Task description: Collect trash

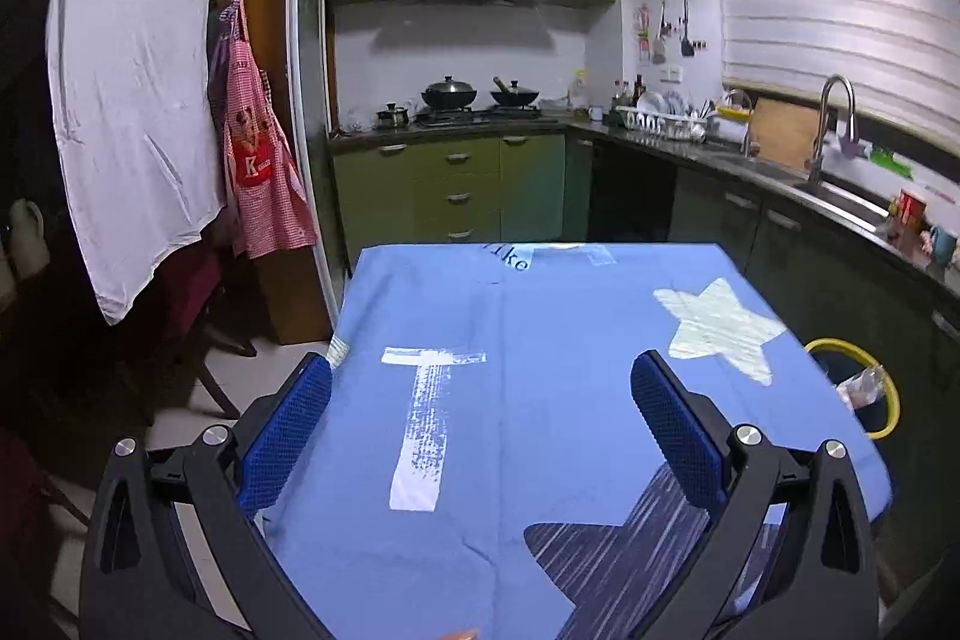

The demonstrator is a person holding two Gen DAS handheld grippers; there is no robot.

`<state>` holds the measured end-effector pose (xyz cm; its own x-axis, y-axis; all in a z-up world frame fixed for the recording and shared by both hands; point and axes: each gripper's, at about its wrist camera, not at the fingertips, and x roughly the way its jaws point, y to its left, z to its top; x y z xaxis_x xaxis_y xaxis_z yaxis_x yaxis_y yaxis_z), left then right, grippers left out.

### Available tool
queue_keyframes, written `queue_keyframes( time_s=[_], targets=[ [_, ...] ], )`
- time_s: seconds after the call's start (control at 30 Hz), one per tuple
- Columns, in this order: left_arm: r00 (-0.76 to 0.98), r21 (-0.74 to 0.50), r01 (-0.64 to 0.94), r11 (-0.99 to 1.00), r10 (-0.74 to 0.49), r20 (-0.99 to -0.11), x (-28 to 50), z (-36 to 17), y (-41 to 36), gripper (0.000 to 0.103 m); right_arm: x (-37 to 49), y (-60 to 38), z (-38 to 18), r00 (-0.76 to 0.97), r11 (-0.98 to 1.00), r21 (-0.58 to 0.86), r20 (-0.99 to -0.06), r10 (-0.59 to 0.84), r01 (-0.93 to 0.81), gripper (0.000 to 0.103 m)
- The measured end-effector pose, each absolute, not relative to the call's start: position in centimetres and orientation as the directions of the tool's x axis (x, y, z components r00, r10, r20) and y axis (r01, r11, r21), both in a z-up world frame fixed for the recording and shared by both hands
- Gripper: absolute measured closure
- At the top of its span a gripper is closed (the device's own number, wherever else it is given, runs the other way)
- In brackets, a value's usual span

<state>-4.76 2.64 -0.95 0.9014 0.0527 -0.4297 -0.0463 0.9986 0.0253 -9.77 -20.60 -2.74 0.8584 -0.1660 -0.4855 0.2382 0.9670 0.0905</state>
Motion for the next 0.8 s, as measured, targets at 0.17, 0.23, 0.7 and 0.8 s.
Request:
queue_keyframes(
  time_s=[0.17,0.23,0.7,0.8],
  targets=[
    [0.915,0.007,-0.024,1.0,0.025,-0.403,-6.6,0.1,2.3,0.005,-10.9,-19.5,-2.0,0.876,0.971,0.078,-0.453,-0.166,0.225,0.006],
    [0.919,0.001,-0.019,1.0,0.018,-0.395,-7.3,0.5,2.2,0.005,-11.3,-19.2,-1.8,0.887,0.975,0.092,-0.439,-0.141,0.201,0.006],
    [0.92,-0.007,-0.008,1.0,0.004,-0.392,-8.3,1.4,2.2,0.005,-11.4,-17.6,-1.5,0.896,0.98,0.071,-0.423,-0.139,0.186,0.006],
    [0.919,-0.003,-0.004,1.0,0.003,-0.395,-8.2,1.3,2.0,0.005,-11.2,-17.5,-1.6,0.895,0.98,0.075,-0.425,-0.135,0.183,0.006]
  ],
)
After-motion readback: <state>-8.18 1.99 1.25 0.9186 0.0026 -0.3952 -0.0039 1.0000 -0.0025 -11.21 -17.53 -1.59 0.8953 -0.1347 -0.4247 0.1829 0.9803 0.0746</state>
